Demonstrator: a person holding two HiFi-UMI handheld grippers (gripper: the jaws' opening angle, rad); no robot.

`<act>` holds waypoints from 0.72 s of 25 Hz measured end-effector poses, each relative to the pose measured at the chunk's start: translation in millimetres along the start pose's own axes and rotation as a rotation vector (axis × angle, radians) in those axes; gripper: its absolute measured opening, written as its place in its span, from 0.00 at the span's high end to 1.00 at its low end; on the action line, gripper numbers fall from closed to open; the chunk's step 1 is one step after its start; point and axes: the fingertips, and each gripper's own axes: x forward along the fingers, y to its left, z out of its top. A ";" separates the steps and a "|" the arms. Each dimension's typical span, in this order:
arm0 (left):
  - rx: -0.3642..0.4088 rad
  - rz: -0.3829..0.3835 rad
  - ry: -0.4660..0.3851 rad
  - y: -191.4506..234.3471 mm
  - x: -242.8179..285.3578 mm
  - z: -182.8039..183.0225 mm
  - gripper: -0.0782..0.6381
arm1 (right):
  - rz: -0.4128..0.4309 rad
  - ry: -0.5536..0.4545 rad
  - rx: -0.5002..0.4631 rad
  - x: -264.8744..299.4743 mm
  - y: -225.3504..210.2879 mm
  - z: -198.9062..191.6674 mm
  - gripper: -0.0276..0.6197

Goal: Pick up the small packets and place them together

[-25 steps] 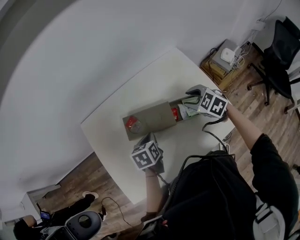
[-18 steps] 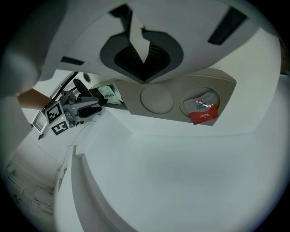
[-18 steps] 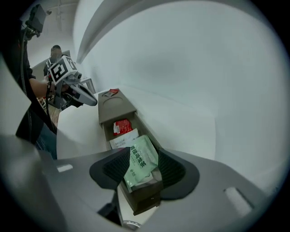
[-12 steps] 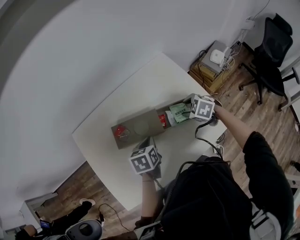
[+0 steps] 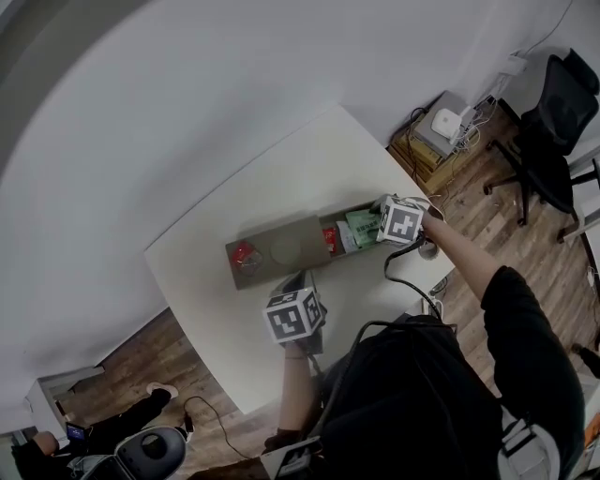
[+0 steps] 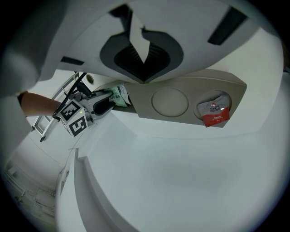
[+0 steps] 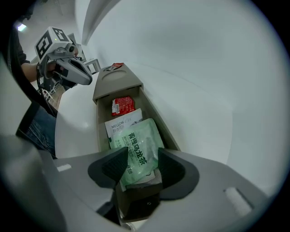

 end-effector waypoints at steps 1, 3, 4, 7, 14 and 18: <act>-0.001 0.000 0.000 0.5 0.3 0.1 0.90 | 0.003 0.006 -0.004 1.1 0.0 0.2 0.66; -0.002 0.001 0.001 1.8 0.2 -0.2 0.89 | 0.008 0.016 -0.008 3.2 0.5 0.8 0.66; -0.004 0.000 0.002 2.4 -0.1 -0.5 0.89 | 0.010 0.019 -0.007 3.8 0.7 1.0 0.66; -0.010 -0.001 0.002 2.8 -0.2 -0.7 0.89 | 0.011 0.023 0.002 5.0 -0.7 -0.3 0.68; -0.006 -0.008 0.002 3.5 3.8 -0.3 0.89 | 0.017 0.039 -0.013 3.5 0.0 0.0 0.77; -0.008 -0.008 0.003 4.4 3.9 -0.5 0.90 | 0.025 0.056 -0.024 3.1 1.3 -1.2 0.79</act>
